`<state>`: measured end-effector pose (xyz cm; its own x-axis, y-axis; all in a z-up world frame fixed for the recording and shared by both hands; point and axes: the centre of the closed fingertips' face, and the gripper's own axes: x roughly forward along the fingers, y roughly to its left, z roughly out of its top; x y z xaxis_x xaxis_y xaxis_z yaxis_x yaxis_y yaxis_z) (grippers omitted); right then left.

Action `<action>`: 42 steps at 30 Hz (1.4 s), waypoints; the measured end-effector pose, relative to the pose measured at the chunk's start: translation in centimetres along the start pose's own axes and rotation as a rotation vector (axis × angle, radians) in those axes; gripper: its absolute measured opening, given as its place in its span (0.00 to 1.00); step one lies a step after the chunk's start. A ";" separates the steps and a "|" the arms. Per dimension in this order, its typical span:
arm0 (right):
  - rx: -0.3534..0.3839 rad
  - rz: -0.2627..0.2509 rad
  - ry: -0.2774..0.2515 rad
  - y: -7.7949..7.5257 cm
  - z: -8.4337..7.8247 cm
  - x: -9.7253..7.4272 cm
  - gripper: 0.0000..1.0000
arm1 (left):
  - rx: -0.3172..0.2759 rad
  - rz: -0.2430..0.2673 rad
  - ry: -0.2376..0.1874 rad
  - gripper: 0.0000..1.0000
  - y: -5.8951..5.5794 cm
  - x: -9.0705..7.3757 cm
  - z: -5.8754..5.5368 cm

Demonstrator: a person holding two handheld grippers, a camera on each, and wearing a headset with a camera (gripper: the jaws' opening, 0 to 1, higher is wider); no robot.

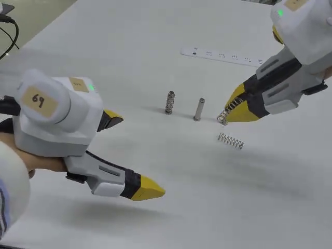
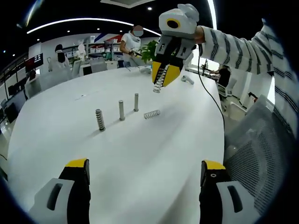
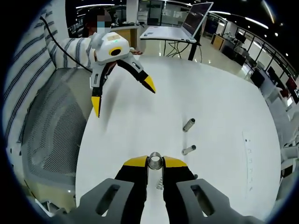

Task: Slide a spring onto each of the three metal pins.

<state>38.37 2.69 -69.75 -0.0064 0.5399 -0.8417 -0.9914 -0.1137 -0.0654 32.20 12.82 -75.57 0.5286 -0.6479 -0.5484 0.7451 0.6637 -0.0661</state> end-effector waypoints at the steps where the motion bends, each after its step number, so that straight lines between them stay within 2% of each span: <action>1: -0.003 -0.004 0.007 -0.3 -0.1 0.0 0.08 | 0.003 0.000 -0.002 0.96 0.0 0.0 0.0; 3: -0.005 -0.009 0.016 -0.9 -0.1 -0.1 0.08 | 0.008 0.005 -0.007 0.97 0.1 0.0 0.1; 6: -0.026 -0.031 0.037 -1.9 -0.2 0.0 0.08 | -0.025 0.042 -0.015 0.97 0.8 -0.2 0.3; 13: -0.062 -0.033 0.066 -2.8 -0.1 0.4 0.08 | -0.026 0.045 -0.015 0.97 1.1 -0.6 0.4; 15: -0.070 -0.035 0.075 -3.3 0.0 0.4 0.08 | 0.000 0.056 -0.009 0.96 1.3 -0.6 0.2; 21: -0.110 -0.020 0.119 -5.1 0.0 0.3 0.08 | -0.018 0.040 -0.005 0.98 0.9 -0.7 0.1; 27: -0.129 -0.014 0.128 -6.5 0.4 0.8 0.08 | -0.039 0.039 -0.002 0.97 1.2 -1.0 -0.3; 29: -0.131 -0.012 0.130 -6.7 0.4 1.1 0.08 | -0.021 0.037 -0.002 0.96 1.1 -1.0 -0.3; 32: -0.140 0.000 0.143 -7.0 0.3 1.6 0.08 | -0.031 0.034 0.002 0.97 1.1 -1.0 -0.5; 35: -0.142 0.008 0.147 -7.3 0.2 2.0 0.08 | -0.012 0.049 -0.001 0.97 1.4 -0.9 -0.5; 42: -0.136 0.026 0.157 -7.8 -0.1 2.9 0.08 | -0.029 0.042 0.016 0.97 1.4 -0.6 -1.0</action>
<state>46.06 5.06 -71.76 -0.0011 0.3997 -0.9166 -0.9641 -0.2437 -0.1051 32.47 14.54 -76.16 0.5524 -0.6133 -0.5646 0.7099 0.7011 -0.0671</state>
